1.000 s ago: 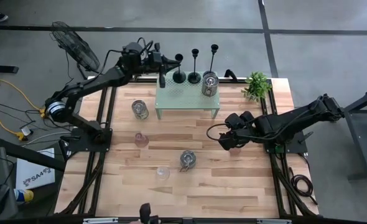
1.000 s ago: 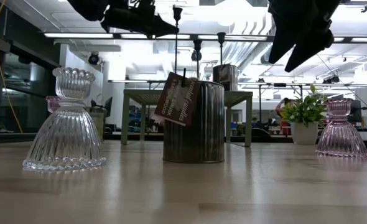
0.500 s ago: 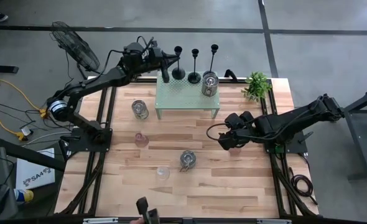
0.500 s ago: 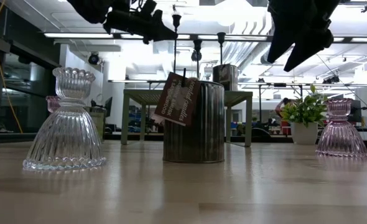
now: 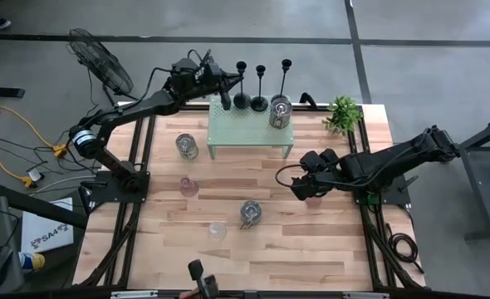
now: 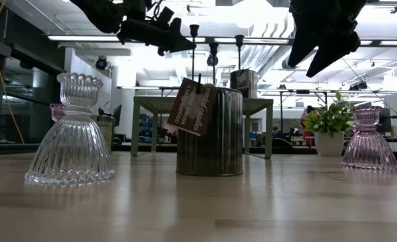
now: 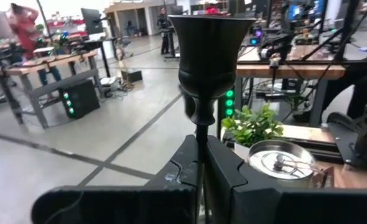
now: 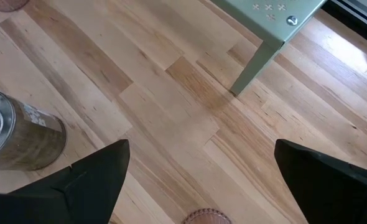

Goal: Pick & Place candle stick holders
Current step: Put the black candle holder on the shelf aligned with the black candle holders

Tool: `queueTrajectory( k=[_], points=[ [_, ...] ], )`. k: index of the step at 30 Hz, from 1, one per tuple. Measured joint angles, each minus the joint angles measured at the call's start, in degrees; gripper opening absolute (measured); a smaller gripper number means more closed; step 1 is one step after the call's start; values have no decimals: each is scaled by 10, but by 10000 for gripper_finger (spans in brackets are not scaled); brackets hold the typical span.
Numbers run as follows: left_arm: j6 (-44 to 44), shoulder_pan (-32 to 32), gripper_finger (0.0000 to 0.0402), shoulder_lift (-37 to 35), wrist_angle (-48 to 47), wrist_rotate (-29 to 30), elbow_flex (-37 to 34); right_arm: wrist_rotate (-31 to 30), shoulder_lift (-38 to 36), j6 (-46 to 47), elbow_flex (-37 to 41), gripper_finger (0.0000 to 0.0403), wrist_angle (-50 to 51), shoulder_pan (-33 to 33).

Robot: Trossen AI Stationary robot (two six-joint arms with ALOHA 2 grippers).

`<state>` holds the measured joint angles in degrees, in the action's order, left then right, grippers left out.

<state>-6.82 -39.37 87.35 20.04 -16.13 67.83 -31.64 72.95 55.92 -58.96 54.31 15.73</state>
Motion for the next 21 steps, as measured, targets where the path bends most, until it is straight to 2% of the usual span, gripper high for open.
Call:
queueTrajectory(
  k=[12, 21],
  points=[
    [25, 0, 1, 0, -22, 38, 0, 0, 0, 0, 0, 392, -6, 0],
    [38, 0, 1, 0, -26, 43, 0, 0, 0, 0, 0, 392, -11, 0]
  ],
)
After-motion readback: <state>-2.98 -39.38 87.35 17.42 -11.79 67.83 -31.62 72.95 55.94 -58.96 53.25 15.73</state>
